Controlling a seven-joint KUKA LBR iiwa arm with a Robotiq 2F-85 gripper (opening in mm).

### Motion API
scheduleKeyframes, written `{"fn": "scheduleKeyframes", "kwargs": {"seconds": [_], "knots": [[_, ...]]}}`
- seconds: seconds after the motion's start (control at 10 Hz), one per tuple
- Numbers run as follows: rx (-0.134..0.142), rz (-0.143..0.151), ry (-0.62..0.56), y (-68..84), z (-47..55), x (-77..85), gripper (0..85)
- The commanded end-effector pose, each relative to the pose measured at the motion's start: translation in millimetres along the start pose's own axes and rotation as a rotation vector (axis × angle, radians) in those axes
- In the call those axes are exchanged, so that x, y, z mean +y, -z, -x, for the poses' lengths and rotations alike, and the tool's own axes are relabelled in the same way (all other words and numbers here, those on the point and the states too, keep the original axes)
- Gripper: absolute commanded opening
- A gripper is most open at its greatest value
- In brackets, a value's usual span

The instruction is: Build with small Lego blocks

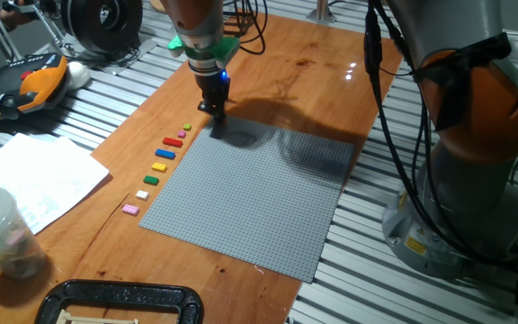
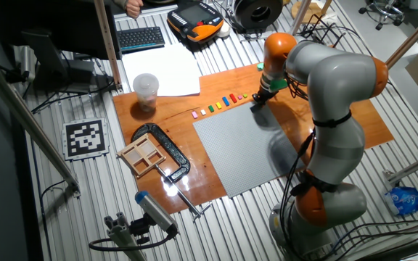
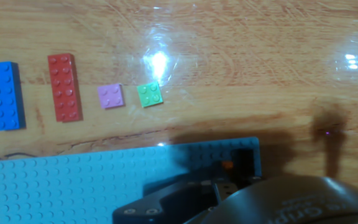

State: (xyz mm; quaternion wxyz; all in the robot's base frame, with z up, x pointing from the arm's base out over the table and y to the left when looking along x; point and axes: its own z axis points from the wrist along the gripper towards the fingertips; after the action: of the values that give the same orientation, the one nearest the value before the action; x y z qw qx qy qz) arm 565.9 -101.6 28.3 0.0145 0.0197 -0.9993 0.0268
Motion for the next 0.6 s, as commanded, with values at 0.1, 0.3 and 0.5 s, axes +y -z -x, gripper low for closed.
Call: {"fn": "scheduleKeyframes", "kwargs": {"seconds": [0.1, 0.3, 0.5], "knots": [[-0.001, 0.002, 0.002, -3.4, 0.3, 0.0, 0.0], [-0.003, 0.005, 0.003, -5.0, -2.7, -0.5, 0.0], [0.0, 0.004, 0.0, -2.2, -5.3, 0.1, 0.0]]}}
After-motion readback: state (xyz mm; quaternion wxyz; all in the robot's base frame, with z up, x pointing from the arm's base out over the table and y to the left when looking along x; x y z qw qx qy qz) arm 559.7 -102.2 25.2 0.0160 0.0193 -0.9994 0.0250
